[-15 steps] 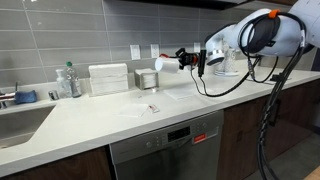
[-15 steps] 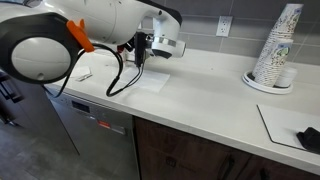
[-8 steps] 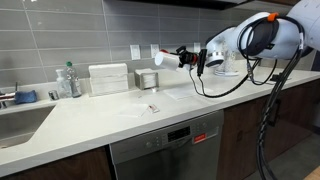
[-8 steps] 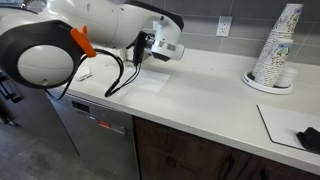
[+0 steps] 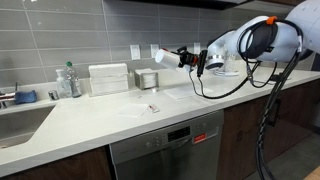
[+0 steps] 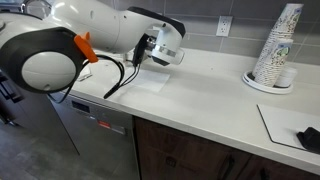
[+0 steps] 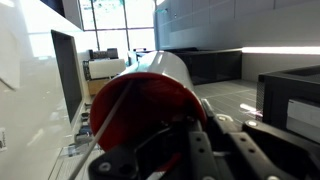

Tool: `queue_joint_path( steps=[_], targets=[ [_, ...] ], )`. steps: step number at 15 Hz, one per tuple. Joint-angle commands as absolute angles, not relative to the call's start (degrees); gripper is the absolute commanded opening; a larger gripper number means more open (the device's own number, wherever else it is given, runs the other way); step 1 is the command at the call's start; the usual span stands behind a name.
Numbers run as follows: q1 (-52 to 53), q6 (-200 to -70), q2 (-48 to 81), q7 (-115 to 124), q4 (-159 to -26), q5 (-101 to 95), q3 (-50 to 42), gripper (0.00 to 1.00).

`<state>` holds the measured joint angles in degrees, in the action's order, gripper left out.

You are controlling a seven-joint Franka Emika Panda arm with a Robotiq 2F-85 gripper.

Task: Pour the contents of the mug onto the piece of tissue on the left

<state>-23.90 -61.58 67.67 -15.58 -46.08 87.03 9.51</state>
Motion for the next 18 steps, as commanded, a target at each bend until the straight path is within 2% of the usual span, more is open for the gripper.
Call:
queue_joint_path(
  steps=[1, 7, 13, 18],
  targets=[
    [-24.53, -59.77, 70.19, -12.14, -42.38, 90.04, 10.18, 0.02],
    [-25.16, -59.95, 70.79, -11.64, -41.36, 91.43, 9.96, 0.02],
    [-27.03, -54.54, 72.15, -9.61, -41.23, 96.69, 12.9, 0.02],
    [-25.38, -56.93, 71.75, -9.0, -39.6, 95.24, 8.55, 0.02]
  ],
)
